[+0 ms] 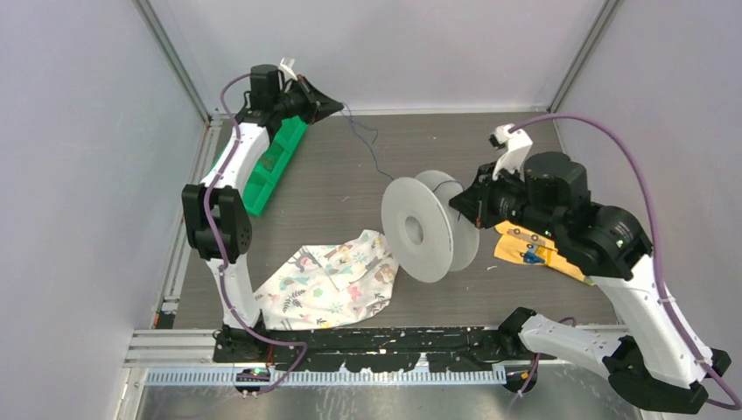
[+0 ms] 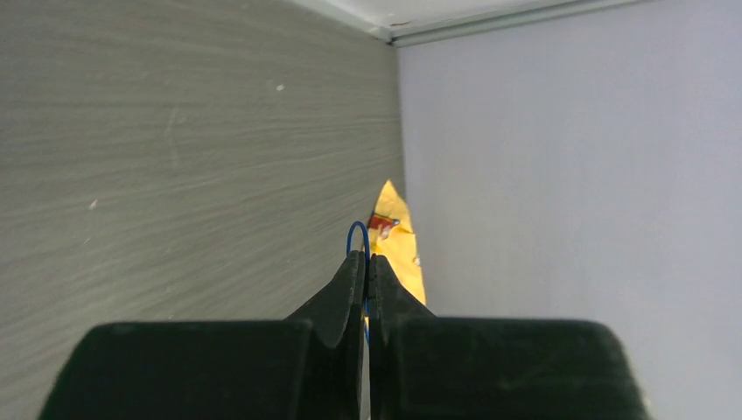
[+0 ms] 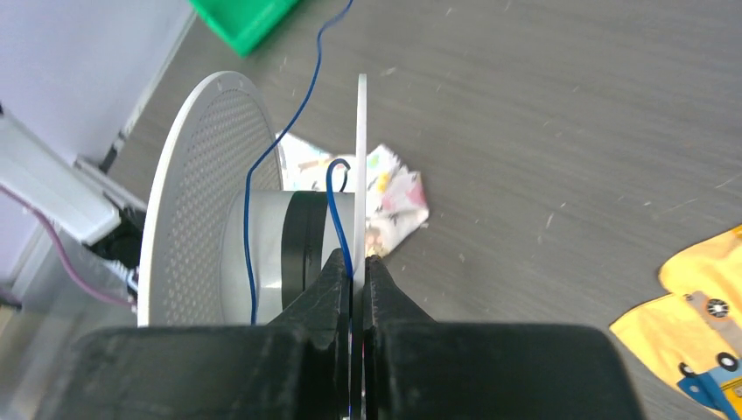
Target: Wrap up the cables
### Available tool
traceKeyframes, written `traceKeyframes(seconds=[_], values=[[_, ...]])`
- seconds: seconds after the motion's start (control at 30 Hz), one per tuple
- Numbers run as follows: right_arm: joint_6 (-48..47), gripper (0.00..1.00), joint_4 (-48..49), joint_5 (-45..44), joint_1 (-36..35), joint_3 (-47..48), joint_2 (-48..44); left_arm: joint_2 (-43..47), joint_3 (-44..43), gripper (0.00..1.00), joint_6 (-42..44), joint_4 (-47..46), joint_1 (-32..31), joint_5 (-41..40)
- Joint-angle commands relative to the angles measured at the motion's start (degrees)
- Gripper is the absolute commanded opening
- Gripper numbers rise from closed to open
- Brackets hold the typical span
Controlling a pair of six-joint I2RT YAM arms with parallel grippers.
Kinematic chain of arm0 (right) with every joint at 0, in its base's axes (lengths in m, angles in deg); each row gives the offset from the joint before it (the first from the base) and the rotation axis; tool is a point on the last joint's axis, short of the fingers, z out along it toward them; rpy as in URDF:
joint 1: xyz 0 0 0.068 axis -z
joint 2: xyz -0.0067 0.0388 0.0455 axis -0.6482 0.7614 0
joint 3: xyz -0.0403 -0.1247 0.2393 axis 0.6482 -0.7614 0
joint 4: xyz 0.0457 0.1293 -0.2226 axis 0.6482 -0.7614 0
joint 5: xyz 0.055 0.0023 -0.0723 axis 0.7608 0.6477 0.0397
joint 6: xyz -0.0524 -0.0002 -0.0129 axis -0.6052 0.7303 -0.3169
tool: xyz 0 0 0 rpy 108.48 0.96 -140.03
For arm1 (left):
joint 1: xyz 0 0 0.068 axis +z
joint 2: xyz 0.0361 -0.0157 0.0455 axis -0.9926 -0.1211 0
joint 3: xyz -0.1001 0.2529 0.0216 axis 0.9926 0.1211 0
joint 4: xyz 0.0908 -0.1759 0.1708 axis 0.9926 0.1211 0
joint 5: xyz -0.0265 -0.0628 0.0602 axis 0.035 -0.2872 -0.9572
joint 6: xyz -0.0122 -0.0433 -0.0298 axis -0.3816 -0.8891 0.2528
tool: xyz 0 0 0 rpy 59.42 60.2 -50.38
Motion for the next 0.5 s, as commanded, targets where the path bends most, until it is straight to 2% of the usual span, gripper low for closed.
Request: traceKeyframes(seconds=[0.0,0.27,0.47], values=[[2.3,0.01,3.7,-8.9,-0.3,6.0,0.0,7.5,4.8,0.0,7.7,3.1,1.1,-1.5],[3.3,0.01,5.5,-17.9,-0.3,9.4,-0.1,10.2,9.8,0.01,15.1,9.5,1.7,-2.9],[4.0,0.01,7.6,-23.1,-0.2,11.8,1.8,11.4,14.6,0.0,16.7,9.9,0.9,1.1]])
